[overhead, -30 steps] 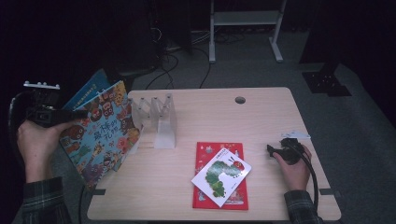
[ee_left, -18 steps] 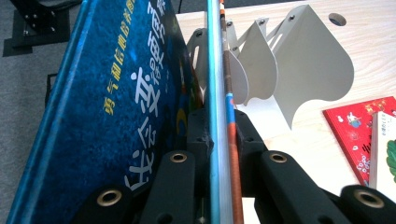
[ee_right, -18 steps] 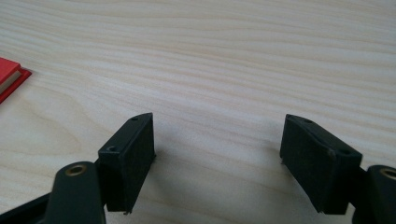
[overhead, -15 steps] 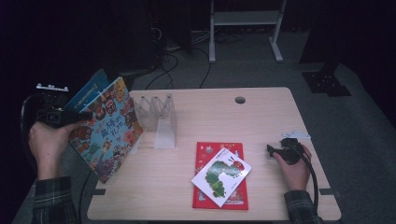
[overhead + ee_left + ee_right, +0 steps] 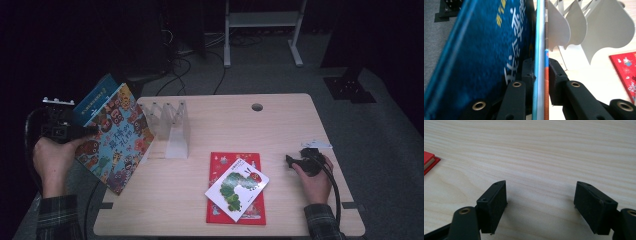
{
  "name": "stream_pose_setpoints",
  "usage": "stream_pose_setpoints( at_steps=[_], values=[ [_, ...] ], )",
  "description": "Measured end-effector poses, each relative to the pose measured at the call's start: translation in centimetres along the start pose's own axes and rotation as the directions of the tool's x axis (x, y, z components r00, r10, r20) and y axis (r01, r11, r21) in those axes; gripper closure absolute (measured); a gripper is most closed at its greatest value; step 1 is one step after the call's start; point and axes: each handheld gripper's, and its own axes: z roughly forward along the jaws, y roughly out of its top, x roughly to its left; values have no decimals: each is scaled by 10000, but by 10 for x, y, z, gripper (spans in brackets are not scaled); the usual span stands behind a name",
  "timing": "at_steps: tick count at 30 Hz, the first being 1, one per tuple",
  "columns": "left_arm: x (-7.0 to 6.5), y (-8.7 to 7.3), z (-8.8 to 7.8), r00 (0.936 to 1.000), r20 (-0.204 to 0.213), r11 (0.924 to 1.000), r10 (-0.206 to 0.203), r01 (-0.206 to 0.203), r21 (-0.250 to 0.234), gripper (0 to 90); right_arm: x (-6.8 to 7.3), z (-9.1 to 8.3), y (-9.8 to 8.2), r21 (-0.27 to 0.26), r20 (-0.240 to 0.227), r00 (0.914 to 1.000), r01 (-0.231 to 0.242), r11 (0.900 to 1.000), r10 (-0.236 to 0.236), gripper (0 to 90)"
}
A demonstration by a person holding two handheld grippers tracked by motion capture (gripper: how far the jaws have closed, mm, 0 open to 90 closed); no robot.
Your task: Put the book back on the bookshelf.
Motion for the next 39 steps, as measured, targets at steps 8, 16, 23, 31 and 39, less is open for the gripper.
stream_pose_setpoints(
  at_steps=[8, 16, 23, 31, 39],
  values=[
    [0, -4, 1, 9987, -473, 9998, 203, -202, 30, 731, 0, 0, 0, 5, -9, 10000, -7, 10000, 7, 253],
    [2, -3, -8, 9975, -538, 9989, 457, -453, 79, 679, 0, 0, 0, 9, -14, 10000, -10, 10000, 10, 254],
    [7, 2, -25, 9976, -470, 9987, 511, -513, -37, 674, 0, 0, 0, 7, -14, 10000, -8, 10000, 8, 254],
    [4, 7, -47, 9968, -499, 9958, 629, -660, -641, 726, 0, 0, 0, 8, -11, 10000, -7, 10000, 7, 254],
    [-18, 14, -46, 9887, 452, 9889, 1427, -1404, -493, 889, 0, 0, 0, 9, -13, 10000, -10, 10000, 10, 254]
  ],
)
